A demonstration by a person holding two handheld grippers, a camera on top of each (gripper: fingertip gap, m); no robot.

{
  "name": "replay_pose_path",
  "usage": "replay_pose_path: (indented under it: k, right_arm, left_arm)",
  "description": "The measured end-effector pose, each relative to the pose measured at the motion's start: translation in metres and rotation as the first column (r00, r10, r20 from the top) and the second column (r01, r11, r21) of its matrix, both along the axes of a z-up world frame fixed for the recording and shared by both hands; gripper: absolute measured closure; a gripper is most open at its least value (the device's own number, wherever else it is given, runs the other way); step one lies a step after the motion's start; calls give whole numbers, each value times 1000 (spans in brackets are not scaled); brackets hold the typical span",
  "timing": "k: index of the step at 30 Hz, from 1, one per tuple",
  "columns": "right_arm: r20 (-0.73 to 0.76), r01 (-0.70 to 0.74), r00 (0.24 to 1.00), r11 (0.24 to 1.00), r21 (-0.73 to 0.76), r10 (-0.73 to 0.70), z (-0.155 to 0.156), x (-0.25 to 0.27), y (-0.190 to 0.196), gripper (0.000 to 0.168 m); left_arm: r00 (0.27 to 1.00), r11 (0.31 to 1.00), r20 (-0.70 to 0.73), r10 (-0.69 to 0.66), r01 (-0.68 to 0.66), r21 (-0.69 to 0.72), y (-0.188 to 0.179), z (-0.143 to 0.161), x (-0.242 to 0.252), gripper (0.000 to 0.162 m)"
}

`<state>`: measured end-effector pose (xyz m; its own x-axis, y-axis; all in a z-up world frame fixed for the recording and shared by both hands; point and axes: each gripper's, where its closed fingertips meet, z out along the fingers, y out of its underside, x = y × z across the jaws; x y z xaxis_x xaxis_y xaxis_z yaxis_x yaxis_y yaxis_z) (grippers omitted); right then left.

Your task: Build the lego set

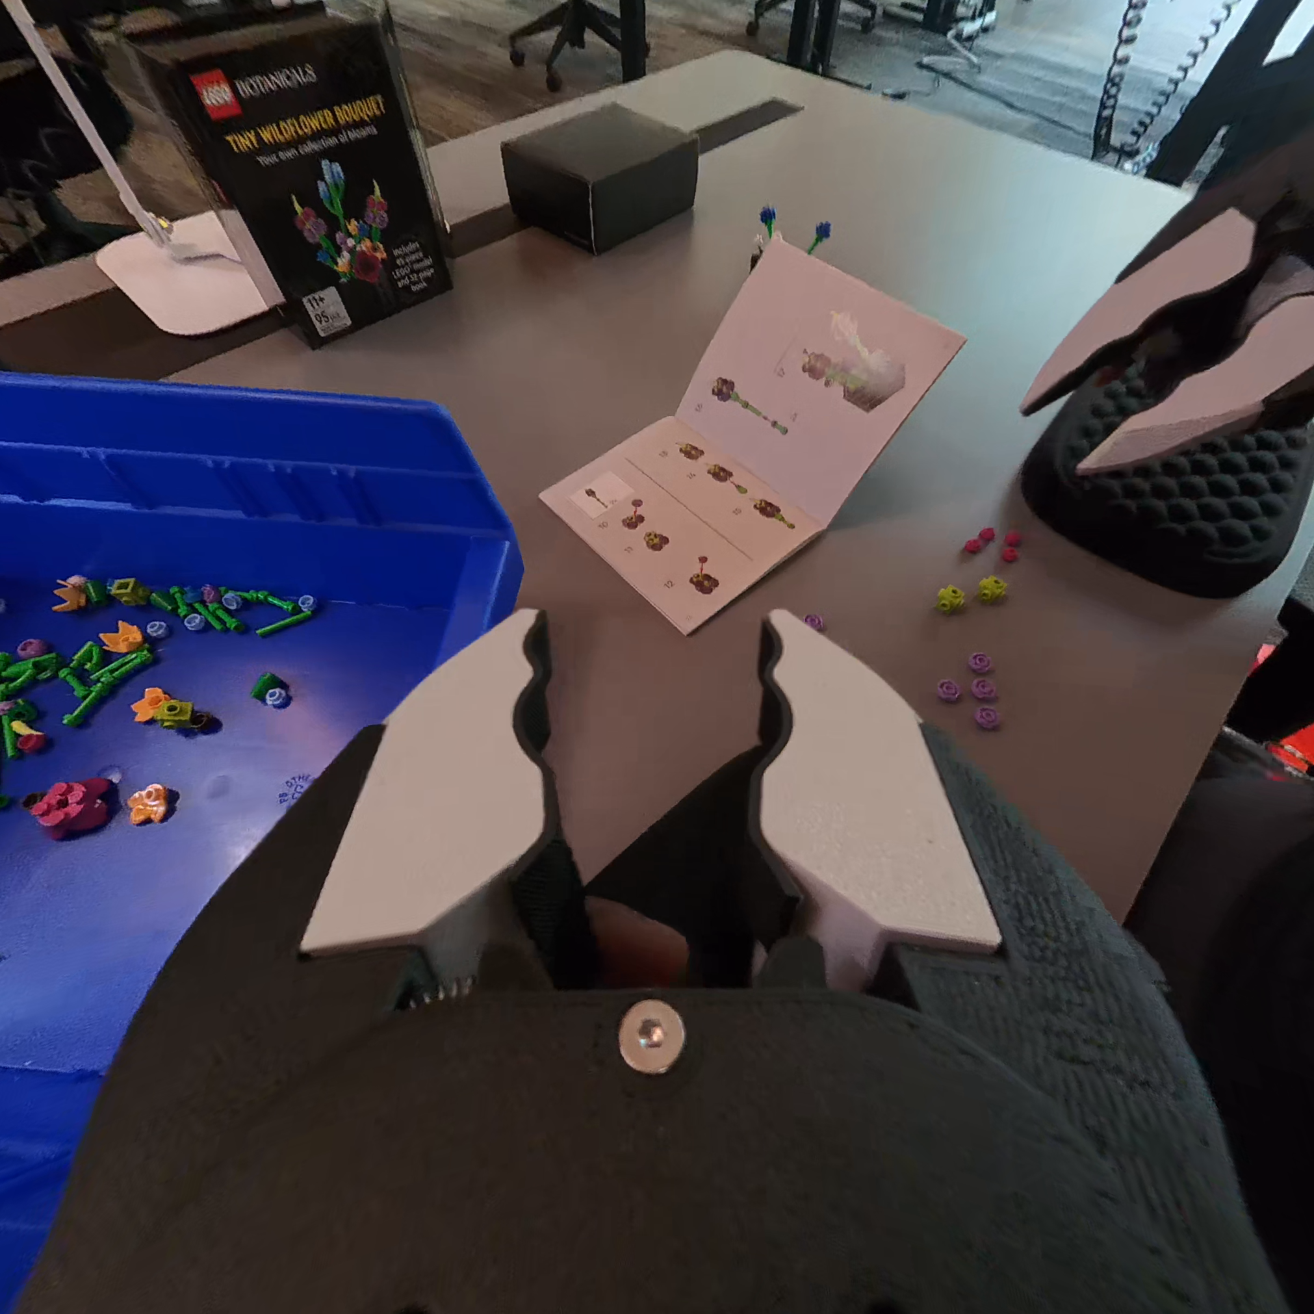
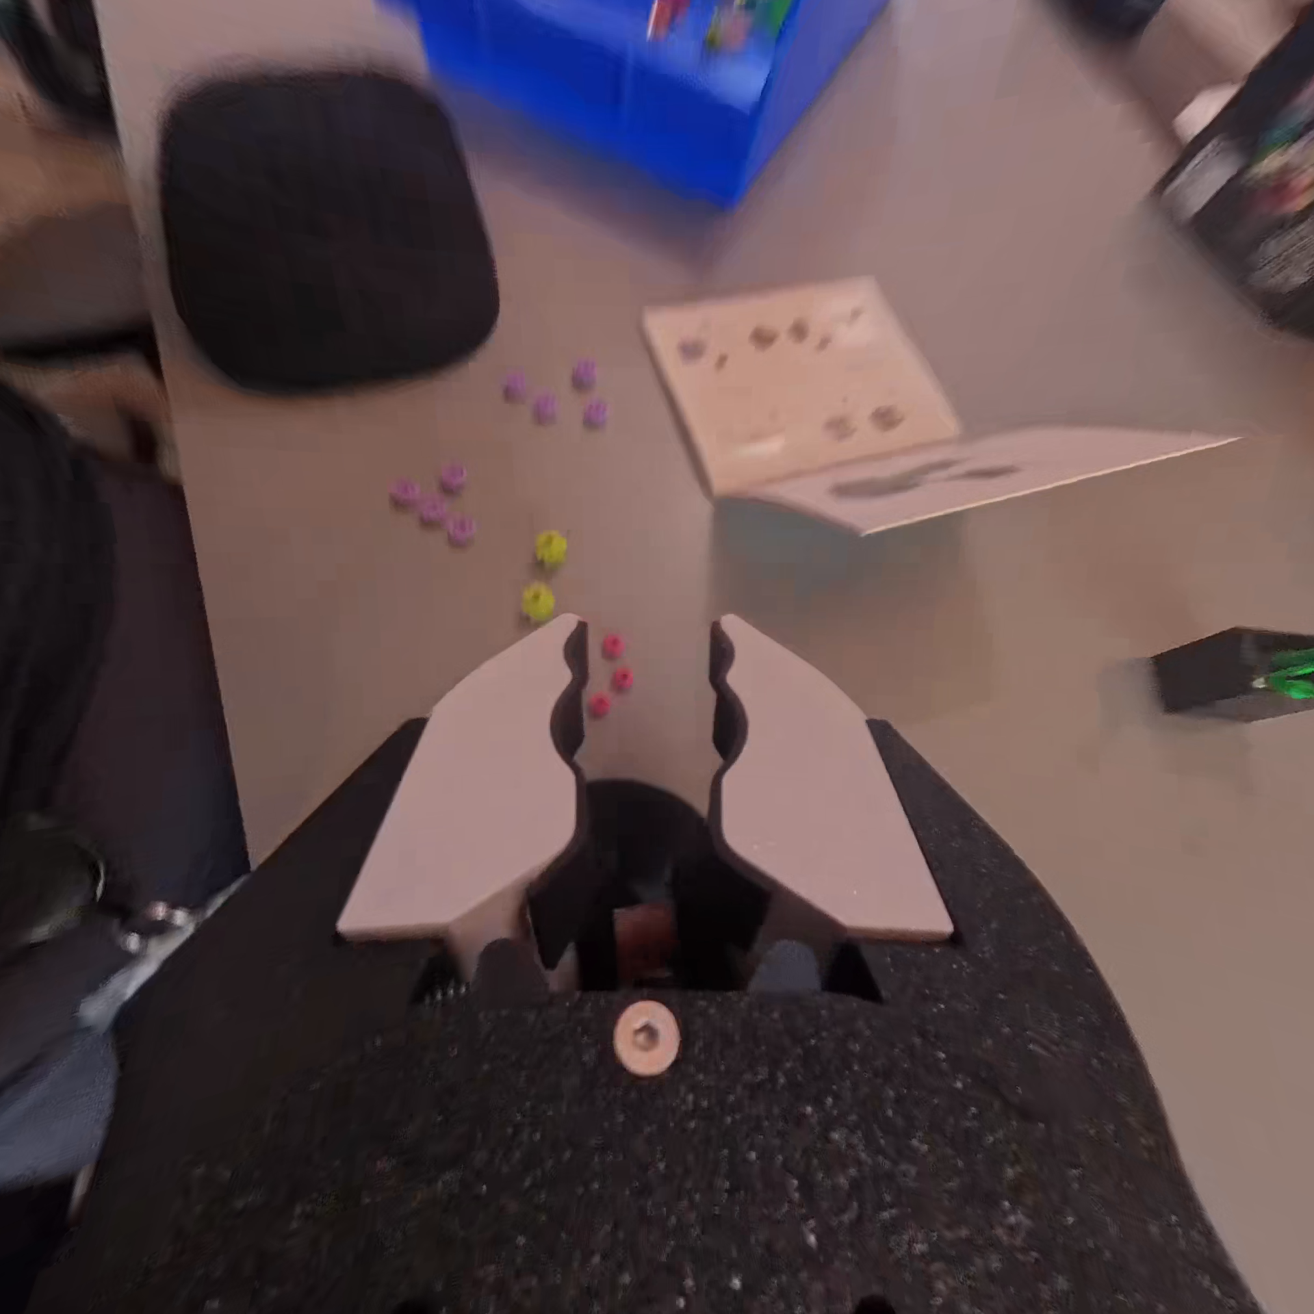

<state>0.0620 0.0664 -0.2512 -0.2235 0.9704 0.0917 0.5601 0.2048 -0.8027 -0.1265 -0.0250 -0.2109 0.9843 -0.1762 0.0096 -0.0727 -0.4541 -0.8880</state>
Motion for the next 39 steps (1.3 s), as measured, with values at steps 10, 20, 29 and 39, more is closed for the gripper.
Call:
replay_pose_path:
  k: [10,20,29,39]
  right_arm:
    - [-412,227,841,919,-321,-351,54,6,39,106]
    - [-478,288,784,914,-286,-396,62,11,49,123]
    - [-589,262,729,937,-230,-349,76,18,51,105]
    - [-608,179,739,955,-238,-290,67,23,47,164]
  left_arm:
    - [995,988,-97,38,-22,155,12,20,3,61]
    - [999,959,-36,27,-16,284,12,40,10,98]
    - [963,972,-252,98,-38,234,-9,56,-39,86]
    - [951,987,-309,-1,-49,-153,-5,70,-166,162]
